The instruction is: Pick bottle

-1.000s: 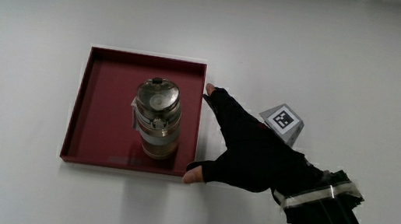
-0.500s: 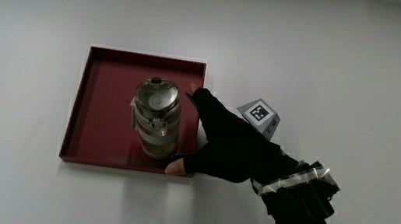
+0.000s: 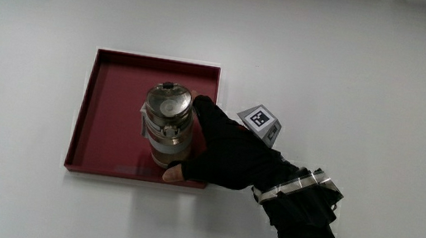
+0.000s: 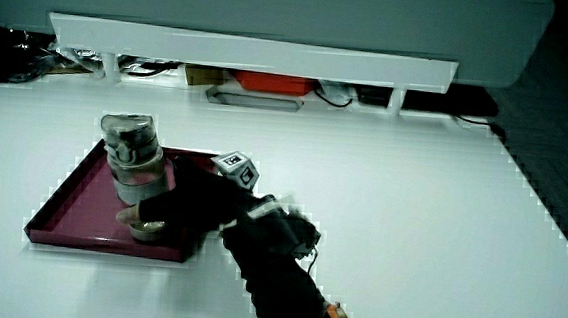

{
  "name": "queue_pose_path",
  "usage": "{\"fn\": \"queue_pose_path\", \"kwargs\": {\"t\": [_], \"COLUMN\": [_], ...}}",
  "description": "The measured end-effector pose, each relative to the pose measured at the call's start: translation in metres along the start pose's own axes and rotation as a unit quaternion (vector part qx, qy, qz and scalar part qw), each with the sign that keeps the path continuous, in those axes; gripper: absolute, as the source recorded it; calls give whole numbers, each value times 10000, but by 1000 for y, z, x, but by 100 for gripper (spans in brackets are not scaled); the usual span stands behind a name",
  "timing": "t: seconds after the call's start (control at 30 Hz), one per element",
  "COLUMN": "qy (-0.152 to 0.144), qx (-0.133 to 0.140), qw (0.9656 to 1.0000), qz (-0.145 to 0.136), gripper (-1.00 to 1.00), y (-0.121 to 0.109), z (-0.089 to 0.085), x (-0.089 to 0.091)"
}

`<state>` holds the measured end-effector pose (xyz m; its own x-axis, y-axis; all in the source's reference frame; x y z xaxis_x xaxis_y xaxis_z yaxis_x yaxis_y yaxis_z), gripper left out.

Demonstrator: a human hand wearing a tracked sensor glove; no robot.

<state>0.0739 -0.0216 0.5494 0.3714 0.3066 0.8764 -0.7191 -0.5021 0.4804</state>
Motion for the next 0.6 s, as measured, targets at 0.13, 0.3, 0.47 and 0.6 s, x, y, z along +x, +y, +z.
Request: {"fn": "queue_pose_path", "kwargs": {"t": [0.13,0.3,0.47,0.6], "qy": [87,180,252,256], "qx": [37,264,493,731], "qw": [9999,9993,9982,9964], "qz": [45,189,220,339], "gripper": [0,11,29,43], "y": [1,0,-1,-2], "z": [-2,1,2,2], "x": [3,5,6,5]}}
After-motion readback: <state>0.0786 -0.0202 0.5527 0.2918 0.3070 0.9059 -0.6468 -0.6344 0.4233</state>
